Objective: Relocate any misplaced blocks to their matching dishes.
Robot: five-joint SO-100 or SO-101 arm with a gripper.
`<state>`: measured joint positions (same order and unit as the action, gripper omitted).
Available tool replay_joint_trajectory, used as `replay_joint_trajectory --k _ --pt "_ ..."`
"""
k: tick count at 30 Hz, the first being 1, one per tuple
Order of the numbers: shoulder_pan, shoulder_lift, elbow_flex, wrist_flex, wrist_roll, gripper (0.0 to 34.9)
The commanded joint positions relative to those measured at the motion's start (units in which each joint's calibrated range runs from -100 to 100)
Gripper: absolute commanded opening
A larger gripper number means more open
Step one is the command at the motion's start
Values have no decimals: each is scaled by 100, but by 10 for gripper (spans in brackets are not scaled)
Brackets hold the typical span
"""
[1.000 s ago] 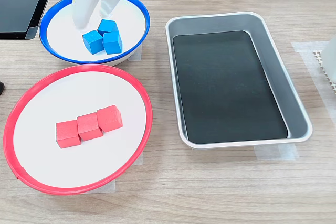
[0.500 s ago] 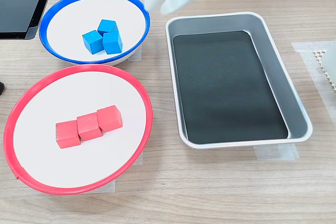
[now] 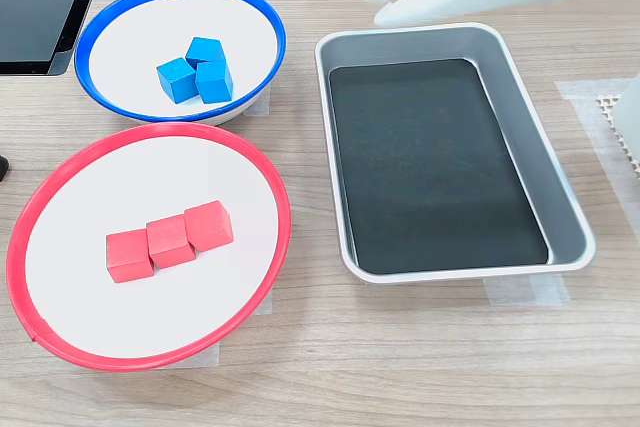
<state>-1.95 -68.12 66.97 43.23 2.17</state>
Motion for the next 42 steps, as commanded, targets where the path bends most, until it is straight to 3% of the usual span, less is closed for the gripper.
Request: replay_joint_trajectory --k 1,15,42 --pt "105 -1048 690 -126 -278 4" --pt "21 -3018 2675 766 -317 4" --pt "21 -3086 3057 1178 -371 3"
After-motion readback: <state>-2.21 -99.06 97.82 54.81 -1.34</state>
